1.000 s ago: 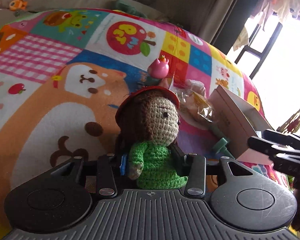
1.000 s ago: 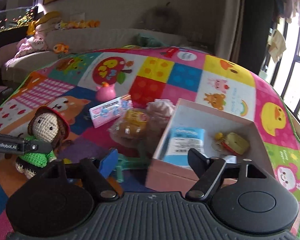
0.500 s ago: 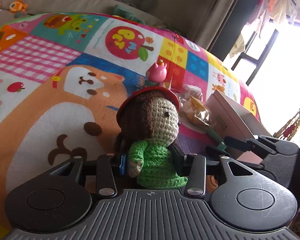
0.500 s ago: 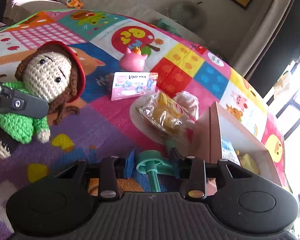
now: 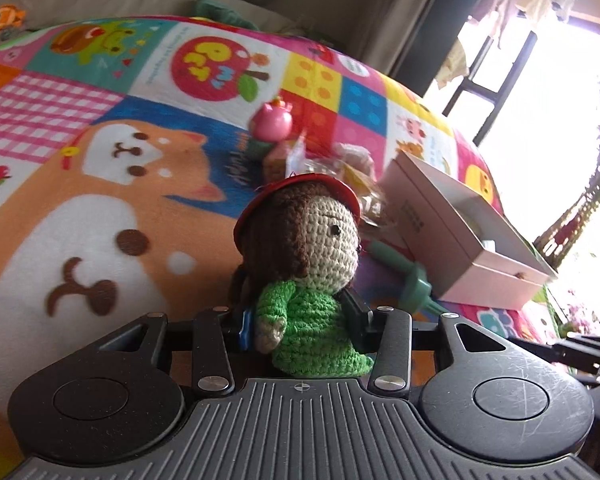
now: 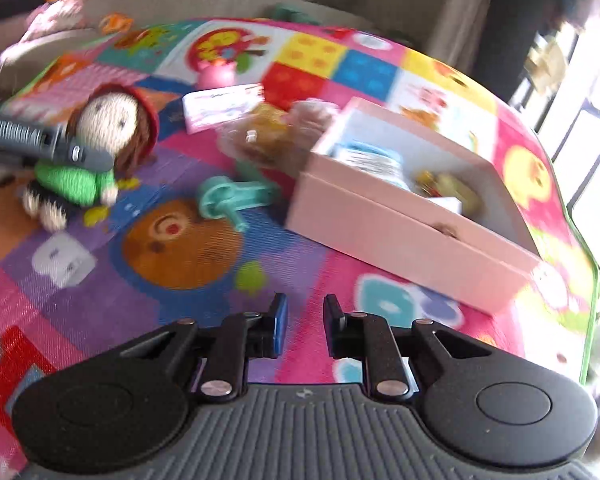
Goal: Organize objects
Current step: 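Grasp the crocheted doll with the left gripper while the right gripper grasps the teal plastic toy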
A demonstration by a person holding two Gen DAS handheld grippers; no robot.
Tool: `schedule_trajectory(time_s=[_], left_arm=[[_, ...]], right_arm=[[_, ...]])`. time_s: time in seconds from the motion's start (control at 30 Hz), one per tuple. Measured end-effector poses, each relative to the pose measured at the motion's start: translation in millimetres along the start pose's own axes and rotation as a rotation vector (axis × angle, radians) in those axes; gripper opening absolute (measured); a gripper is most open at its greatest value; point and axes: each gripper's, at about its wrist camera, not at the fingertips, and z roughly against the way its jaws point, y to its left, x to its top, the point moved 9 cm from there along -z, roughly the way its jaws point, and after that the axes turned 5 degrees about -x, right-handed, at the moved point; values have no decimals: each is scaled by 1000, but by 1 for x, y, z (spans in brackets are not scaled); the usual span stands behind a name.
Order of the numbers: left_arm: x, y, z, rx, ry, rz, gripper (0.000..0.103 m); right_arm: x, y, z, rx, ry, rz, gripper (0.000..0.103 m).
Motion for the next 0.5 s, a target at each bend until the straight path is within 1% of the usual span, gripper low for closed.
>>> schedule_trajectory(time_s=[0.07, 0.1, 0.13, 0.17, 0.23, 0.33, 0.47, 0.5], left_arm=[[-1, -8, -6, -14, 7, -2, 47], [-2, -11, -8, -21, 11, -6, 47], [-4, -14, -9, -24, 12, -13, 47], [-4, -15, -9, -21, 9, -21, 47], [-5, -15, -9, -28, -2, -20, 47], [-5, -10, -8, -56, -7, 20, 47], [-5, -9, -8, -63, -13, 32, 47], [-5, -9, -8, -62, -15, 30, 47]], right_arm=[[4, -5, 5, 41, -15, -54, 31], [9, -6, 6, 49, -30, -65, 42], [14, -6, 5, 38, -47, -65, 53], [19, -8, 2, 14, -62, -62, 56], [30, -14, -11, -10, -67, -71, 57], [46, -22, -37, 6, -42, -123, 56], [64, -18, -50, 48, -63, -155, 56], [67, -13, -49, 80, -63, -166, 56]])
